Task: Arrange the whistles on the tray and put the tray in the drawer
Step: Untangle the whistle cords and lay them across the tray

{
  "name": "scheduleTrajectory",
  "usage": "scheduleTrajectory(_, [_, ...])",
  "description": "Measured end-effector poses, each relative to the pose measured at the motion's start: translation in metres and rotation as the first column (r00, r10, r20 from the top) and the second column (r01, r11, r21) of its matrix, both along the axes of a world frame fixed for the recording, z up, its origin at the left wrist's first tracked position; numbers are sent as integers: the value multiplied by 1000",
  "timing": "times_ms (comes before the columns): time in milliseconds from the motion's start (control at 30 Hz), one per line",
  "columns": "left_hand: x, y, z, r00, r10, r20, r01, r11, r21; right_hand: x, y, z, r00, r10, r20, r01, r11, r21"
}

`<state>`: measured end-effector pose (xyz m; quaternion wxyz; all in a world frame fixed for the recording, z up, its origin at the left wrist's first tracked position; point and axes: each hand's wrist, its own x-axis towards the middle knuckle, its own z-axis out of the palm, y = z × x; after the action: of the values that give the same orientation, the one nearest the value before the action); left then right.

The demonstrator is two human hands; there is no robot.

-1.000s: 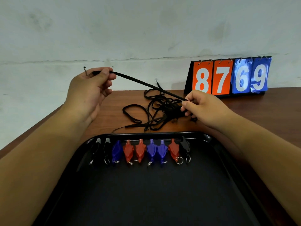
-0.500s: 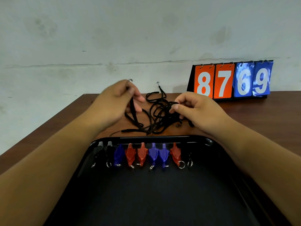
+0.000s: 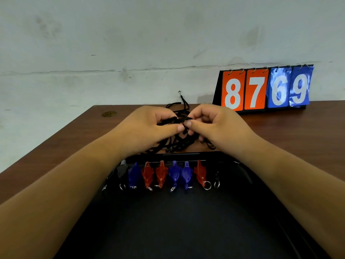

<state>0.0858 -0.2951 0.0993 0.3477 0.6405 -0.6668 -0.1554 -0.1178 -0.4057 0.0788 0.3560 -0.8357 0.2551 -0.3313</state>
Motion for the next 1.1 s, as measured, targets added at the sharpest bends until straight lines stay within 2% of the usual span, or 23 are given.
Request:
scheduleTrajectory(167, [7, 0, 2, 987, 148, -61, -155, 978, -140, -1, -10, -5, 995, -55, -83, 51, 998, -41])
scheduleTrajectory(333, [17, -2, 5, 931, 218, -293, -295, 922, -250, -8, -29, -8, 977, -131, -170, 120, 990, -75])
scheduleTrajectory(567, [30, -8, -1, 913, 268, -307, -344, 911, -229, -15, -44, -16, 979, -150, -137, 155, 988, 23])
scheduleTrajectory(767, [40, -10, -2, 863, 269, -429, -403, 877, -260, -18, -53, -17, 961, -232, -149, 239, 970, 34])
scheduleTrajectory(933, [36, -10, -2, 834, 287, -472, -451, 847, -282, -19, -60, -18, 929, -279, -242, 288, 958, 1])
scheduleTrajectory(1100, [42, -7, 3, 759, 284, -586, -528, 795, -299, -21, -67, -23, 880, -345, -326, 344, 937, -64])
